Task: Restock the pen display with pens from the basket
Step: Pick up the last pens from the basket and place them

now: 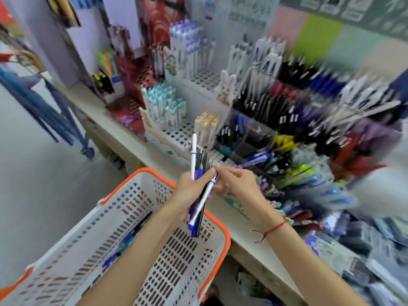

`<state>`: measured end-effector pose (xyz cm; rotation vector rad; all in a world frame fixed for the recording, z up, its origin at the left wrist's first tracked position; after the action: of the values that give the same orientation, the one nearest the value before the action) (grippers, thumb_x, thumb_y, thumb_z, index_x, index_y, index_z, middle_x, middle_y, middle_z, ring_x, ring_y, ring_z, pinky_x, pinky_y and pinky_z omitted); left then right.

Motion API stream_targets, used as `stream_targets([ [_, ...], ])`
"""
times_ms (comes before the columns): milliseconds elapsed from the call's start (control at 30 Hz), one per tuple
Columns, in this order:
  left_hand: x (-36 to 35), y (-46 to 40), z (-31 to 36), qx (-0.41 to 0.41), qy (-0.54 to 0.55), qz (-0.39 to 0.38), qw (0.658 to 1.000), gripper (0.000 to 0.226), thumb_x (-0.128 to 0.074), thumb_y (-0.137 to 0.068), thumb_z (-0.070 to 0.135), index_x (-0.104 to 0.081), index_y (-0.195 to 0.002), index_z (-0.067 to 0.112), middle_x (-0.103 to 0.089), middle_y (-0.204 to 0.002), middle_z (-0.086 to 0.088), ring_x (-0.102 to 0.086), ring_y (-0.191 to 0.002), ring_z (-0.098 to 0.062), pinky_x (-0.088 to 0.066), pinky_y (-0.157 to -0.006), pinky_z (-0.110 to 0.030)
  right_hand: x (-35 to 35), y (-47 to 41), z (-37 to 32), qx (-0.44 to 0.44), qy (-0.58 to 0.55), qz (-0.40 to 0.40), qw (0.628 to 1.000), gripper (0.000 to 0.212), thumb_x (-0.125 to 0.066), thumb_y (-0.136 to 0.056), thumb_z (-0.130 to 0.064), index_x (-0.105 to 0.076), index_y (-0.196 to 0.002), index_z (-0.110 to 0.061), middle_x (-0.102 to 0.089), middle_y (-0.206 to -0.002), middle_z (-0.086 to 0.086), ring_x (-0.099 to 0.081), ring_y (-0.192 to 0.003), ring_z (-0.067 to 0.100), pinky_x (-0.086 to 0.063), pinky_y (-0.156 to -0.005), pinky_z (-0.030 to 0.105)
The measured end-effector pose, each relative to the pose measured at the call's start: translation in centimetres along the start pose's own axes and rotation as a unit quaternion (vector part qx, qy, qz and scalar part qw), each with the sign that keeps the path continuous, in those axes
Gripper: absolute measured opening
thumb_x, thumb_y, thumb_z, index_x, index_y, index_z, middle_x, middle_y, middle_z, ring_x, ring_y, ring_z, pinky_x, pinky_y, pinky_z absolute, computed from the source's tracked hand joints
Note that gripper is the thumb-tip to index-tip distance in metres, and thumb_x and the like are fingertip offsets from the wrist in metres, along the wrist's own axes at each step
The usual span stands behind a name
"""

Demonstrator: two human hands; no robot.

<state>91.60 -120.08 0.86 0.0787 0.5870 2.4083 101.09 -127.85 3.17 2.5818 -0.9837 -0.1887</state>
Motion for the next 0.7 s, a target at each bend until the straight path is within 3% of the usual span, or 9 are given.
stream_targets([
  [67, -1.5, -0.3, 1.5, -0.005, 0.010, -0.021, 1.000, 0.020, -0.067, -0.089, 0.030, -0.071, -0.083, 0.011, -0.074, -0.072, -0.004, -0.073, -0.068, -0.011, -0.050, -0.051, -0.018, 1.6, -0.4, -1.3, 0.023, 0.032, 0.039, 0.998, 0.024, -0.062, -0.095, -0.027, -0.075, -0.082, -0.011, -0.063, -0.061, 0.007, -0.052, -0.058, 0.022, -0.041, -0.050, 0.024],
  [133, -2.5, -0.9, 2.7, -0.006, 0.021, -0.033, 0.999, 0.027, -0.067, -0.089, 0.035, -0.073, -0.088, 0.008, -0.075, -0.083, -0.015, -0.073, -0.075, -0.024, -0.052, -0.059, -0.024, 3.2, -0.6, -2.9, 0.076, 0.037, 0.088, 0.993, 0.026, -0.061, -0.096, -0.030, -0.074, -0.079, -0.015, -0.062, -0.059, 0.002, -0.049, -0.057, 0.021, -0.041, -0.050, 0.027],
  [167, -2.7, -1.3, 3.1, -0.008, 0.035, -0.031, 0.999, 0.027, -0.065, -0.090, 0.035, -0.073, -0.091, 0.009, -0.074, -0.085, -0.017, -0.070, -0.071, -0.026, -0.052, -0.057, -0.023, 4.0, -0.4, -4.0, 0.120, 0.038, 0.123, 0.984, 0.027, -0.059, -0.097, -0.031, -0.072, -0.078, -0.016, -0.059, -0.057, -0.001, -0.049, -0.055, 0.017, -0.040, -0.050, 0.028],
  [233, -3.3, -2.0, 4.3, -0.011, 0.072, -0.035, 0.997, 0.020, -0.062, -0.094, 0.030, -0.071, -0.095, 0.012, -0.072, -0.073, -0.005, -0.063, -0.055, -0.013, -0.048, -0.046, -0.018, 5.6, 0.3, -7.3, 0.225, 0.007, 0.197, 0.954, 0.027, -0.052, -0.101, -0.025, -0.067, -0.080, -0.017, -0.056, -0.057, -0.004, -0.051, -0.051, 0.007, -0.043, -0.050, 0.024],
  [367, -4.7, -3.5, 6.4, -0.011, 0.130, -0.065, 0.989, 0.016, -0.057, -0.097, 0.024, -0.067, -0.097, 0.012, -0.057, -0.063, 0.008, -0.048, -0.043, 0.000, -0.039, -0.040, -0.013, 8.7, 1.1, -13.7, 0.429, -0.010, 0.361, 0.828, 0.019, -0.047, -0.103, -0.017, -0.062, -0.092, -0.015, -0.064, -0.074, -0.002, -0.063, -0.063, 0.006, -0.054, -0.062, 0.024],
  [500, -5.9, -4.6, 8.1, -0.014, 0.144, -0.093, 0.985, 0.015, -0.055, -0.099, 0.028, -0.063, -0.094, 0.016, -0.051, -0.063, 0.010, -0.043, -0.040, 0.001, -0.035, -0.038, -0.011, 10.0, -1.5, -17.7, 0.520, 0.050, 0.428, 0.737, 0.023, -0.046, -0.101, -0.023, -0.064, -0.100, -0.009, -0.068, -0.087, 0.010, -0.066, -0.070, 0.019, -0.055, -0.066, 0.033],
  [633, -6.7, -5.2, 8.8, -0.022, 0.126, -0.110, 0.986, 0.018, -0.056, -0.098, 0.031, -0.063, -0.096, 0.014, -0.051, -0.064, 0.008, -0.041, -0.042, 0.000, -0.035, -0.039, -0.012, 8.6, -4.1, -20.1, 0.563, 0.173, 0.421, 0.690, 0.021, -0.053, -0.097, -0.013, -0.067, -0.095, 0.002, -0.067, -0.087, 0.010, -0.054, -0.071, 0.006, -0.041, -0.067, 0.002],
  [700, -7.0, -5.2, 8.9, -0.028, 0.117, -0.113, 0.986, 0.018, -0.055, -0.098, 0.030, -0.063, -0.096, 0.014, -0.049, -0.063, 0.008, -0.040, -0.043, -0.001, -0.034, -0.039, -0.013, 7.9, -5.3, -20.6, 0.547, 0.248, 0.386, 0.700, 0.023, -0.054, -0.098, -0.016, -0.069, -0.097, 0.000, -0.068, -0.091, 0.009, -0.052, -0.075, 0.005, -0.037, -0.067, -0.001],
])
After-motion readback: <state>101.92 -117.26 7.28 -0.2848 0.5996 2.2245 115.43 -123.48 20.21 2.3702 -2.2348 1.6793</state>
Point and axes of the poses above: each hand's wrist, its own y-axis away from the middle knuckle, its own x-axis out of the back of the hand, z = x × y, the point moved 4 cm from there along -y, towards the middle knuckle
